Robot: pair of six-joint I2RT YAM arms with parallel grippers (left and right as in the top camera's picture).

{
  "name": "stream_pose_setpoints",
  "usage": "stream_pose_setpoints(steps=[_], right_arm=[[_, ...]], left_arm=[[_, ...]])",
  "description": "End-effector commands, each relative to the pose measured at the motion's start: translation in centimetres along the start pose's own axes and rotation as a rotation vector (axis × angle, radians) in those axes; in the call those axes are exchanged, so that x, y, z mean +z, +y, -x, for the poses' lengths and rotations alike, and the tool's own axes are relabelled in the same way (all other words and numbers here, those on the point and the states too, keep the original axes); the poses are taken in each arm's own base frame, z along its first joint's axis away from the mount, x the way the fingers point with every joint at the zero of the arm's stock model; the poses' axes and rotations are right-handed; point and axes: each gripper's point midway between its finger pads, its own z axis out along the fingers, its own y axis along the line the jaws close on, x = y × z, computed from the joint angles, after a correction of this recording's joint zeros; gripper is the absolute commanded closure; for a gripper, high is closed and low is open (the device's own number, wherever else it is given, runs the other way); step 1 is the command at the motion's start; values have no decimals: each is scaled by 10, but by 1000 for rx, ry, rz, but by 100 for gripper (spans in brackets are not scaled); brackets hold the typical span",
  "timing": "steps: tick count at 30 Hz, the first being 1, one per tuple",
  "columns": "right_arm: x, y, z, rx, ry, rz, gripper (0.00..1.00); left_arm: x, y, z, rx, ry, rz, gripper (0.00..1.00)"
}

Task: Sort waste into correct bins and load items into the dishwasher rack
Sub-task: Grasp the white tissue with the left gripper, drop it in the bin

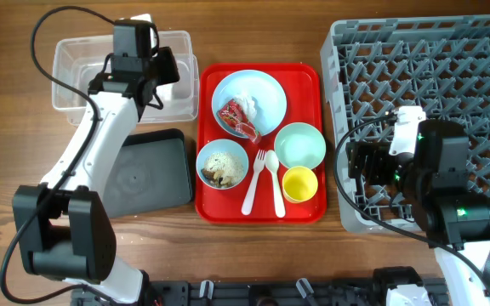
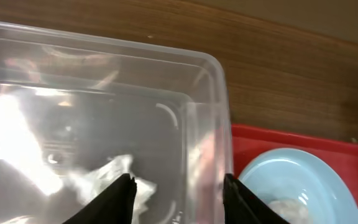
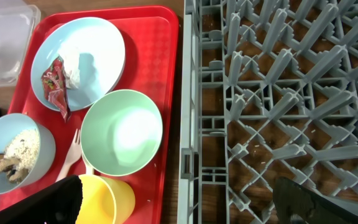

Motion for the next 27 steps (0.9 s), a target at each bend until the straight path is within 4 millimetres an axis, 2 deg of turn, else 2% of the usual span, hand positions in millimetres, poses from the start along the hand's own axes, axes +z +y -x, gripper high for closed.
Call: stream_pose_setpoints(steps=[1,5,8,9,13,15,16,18,19,20,22,23,25,27], right_arm=[[-6,5,9,13,-23,19,0],[-6,5,9,13,-23,19,0],[-6,5,8,13,-22,19,0],[-6,5,8,13,-22,19,0],[-6,5,8,13,-21,19,0],[-6,5,8,13,-21,19,0],[-6,5,8,13,-22,19,0],[-6,5,8,13,-22,19,0],[-6,5,8,13,-22,19,0],[-6,5,8,13,-22,19,0],[-6,5,8,13,-22,19,0],[-6,5,8,13,-22,19,0],[-6,5,8,13,-21,19,0],[-6,5,8,13,-22,19,0]], left_arm=[[-2,-53,-18,45,62,-188,46],[-1,-111,-51,153,107,-257,41],[24,-131,-80,203,145,-249,35],[40,-138,-95,219,167,-256,34],[77,-149,-132,250,217,-263,29],[87,-148,-146,257,242,-257,37],[88,-148,-147,258,245,-255,48],[89,-145,-145,257,238,-241,69],[89,-144,-144,256,234,-234,89],[88,-144,-143,256,231,-235,96],[80,-148,-130,253,200,-243,96],[73,-149,-117,250,168,-242,96],[49,-152,-83,234,85,-254,96],[12,-135,-30,192,-49,-218,96]])
